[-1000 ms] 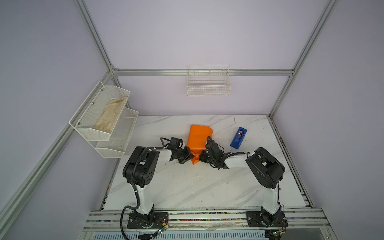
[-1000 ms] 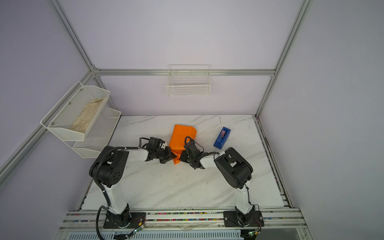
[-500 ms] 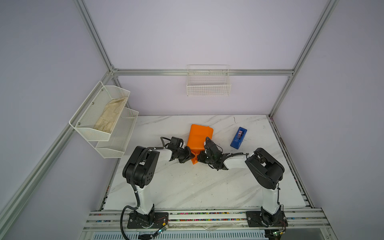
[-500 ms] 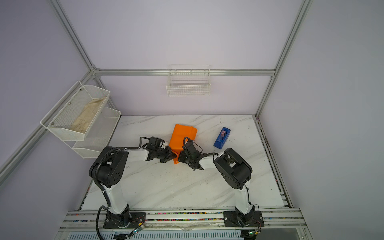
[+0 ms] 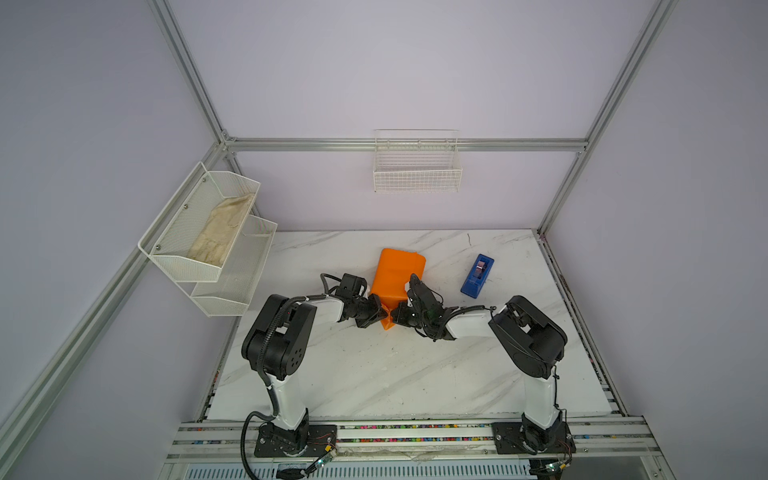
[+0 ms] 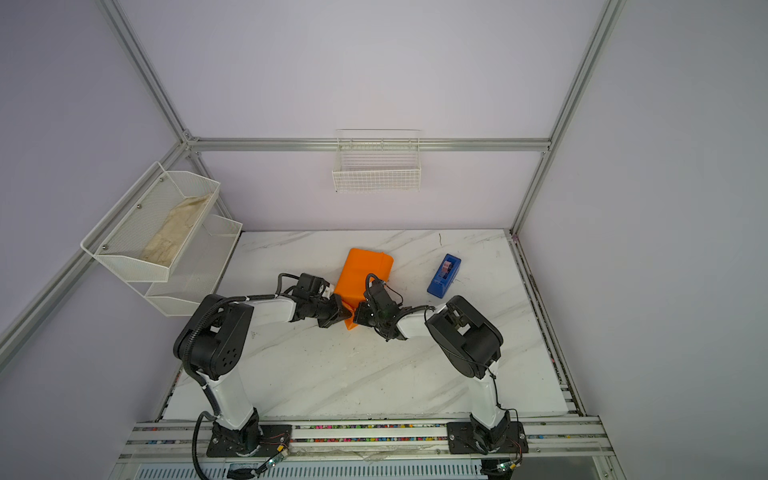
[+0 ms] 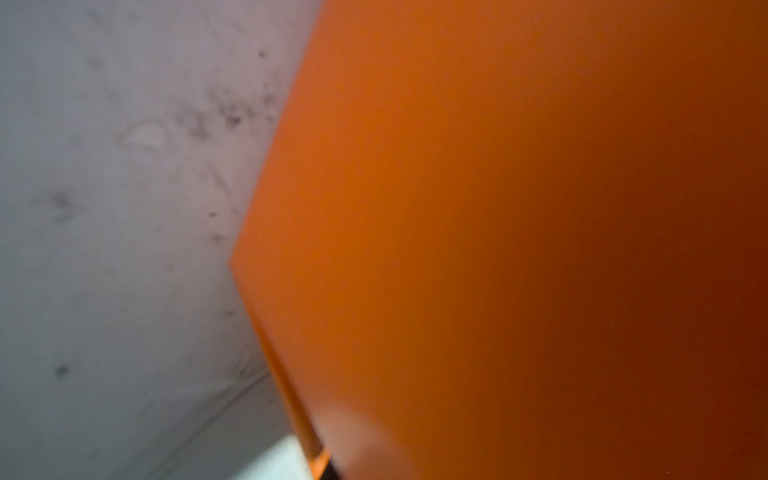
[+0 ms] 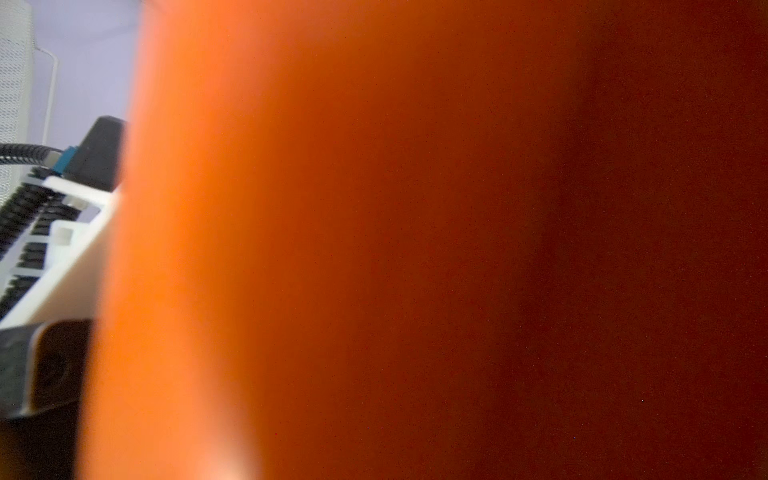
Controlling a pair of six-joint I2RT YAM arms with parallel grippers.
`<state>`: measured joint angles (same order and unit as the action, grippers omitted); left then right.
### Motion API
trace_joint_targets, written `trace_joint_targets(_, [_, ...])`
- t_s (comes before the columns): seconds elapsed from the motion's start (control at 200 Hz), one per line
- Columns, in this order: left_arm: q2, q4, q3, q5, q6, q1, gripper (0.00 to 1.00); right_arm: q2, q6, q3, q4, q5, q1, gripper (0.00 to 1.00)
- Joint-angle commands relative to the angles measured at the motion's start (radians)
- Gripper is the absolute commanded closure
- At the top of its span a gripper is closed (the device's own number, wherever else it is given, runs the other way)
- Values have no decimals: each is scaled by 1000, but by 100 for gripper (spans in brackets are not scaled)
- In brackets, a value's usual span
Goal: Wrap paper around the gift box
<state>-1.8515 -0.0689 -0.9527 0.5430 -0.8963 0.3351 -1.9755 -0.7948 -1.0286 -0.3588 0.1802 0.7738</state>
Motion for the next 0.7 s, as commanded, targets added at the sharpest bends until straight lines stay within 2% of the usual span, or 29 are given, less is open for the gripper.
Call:
trace_joint_targets(0.0, [-14, 21, -30, 17, 20, 4, 92, 4, -1, -8, 38, -24, 9, 100])
trace_joint_targets(0.375, [-44, -2, -37, 8, 11, 4, 91, 144, 39, 41, 210, -84, 9, 100])
trace_joint_targets(0.495, [-43, -4, -40, 8, 11, 4, 91, 157, 40, 71, 226, -32, 9, 100])
trace_joint_targets(0.695, [-43, -4, -42, 11, 10, 3, 91, 112, 18, 69, 146, 33, 9, 100])
